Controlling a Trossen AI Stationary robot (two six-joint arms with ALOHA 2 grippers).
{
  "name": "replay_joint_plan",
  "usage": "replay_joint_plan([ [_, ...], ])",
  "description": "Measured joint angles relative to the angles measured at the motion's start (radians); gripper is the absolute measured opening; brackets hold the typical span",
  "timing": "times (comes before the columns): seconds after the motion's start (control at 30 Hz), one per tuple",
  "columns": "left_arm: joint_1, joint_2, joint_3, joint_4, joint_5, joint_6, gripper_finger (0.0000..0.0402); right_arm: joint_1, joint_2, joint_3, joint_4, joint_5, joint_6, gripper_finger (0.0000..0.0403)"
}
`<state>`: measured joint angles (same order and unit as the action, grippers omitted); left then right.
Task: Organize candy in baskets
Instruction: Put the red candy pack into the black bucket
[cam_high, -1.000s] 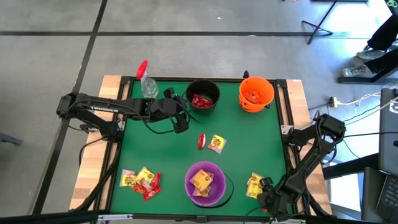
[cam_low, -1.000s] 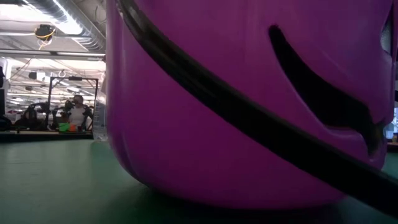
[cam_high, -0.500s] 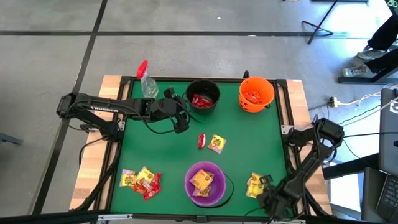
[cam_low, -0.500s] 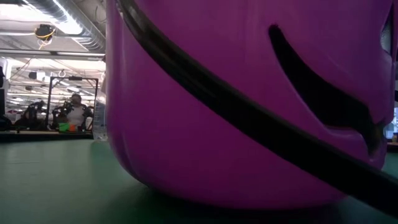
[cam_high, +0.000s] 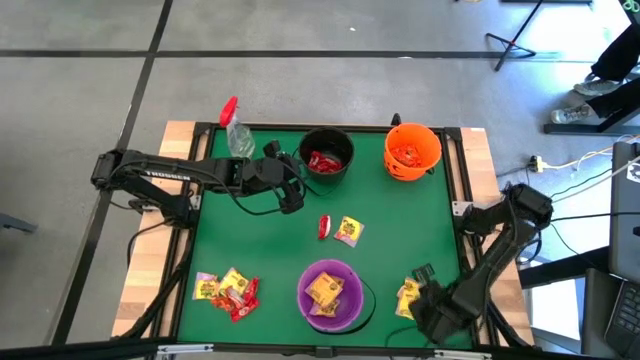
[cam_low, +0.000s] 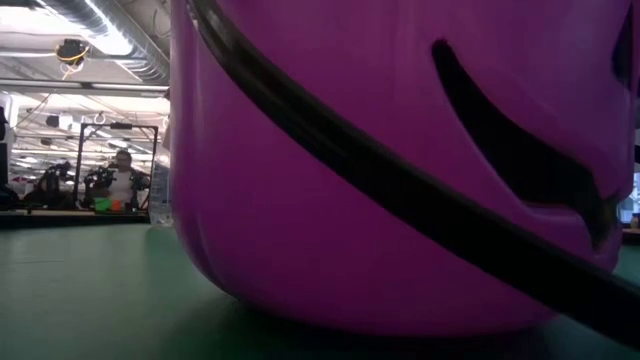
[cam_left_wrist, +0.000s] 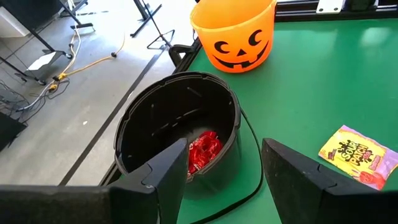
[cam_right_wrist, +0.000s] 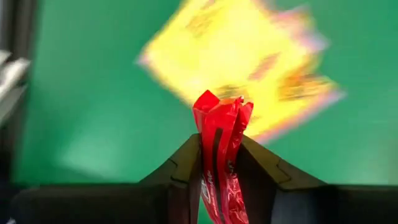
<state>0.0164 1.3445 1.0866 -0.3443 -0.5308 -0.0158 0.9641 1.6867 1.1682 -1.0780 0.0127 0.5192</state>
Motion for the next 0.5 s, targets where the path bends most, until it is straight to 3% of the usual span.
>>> replay_joint_plan([
  [0.27,0.0,0.0,0.0,0.0,0.0,0.0,0.0192,-0.214,-0.211,0.0,-0.068,0.433,-0.104,0.0087],
  [0.4,0.0,0.0,0.0,0.0,0.0,0.0,0.0192,-0.337,-0.327,0.0,0.076,0.692,-0.216,0.0087],
  [0.5,0.0,0.0,0.0,0.0,0.0,0.0,0.0192,-0.438,-0.388,0.001,0.297,0.779,-0.413,0.0088],
])
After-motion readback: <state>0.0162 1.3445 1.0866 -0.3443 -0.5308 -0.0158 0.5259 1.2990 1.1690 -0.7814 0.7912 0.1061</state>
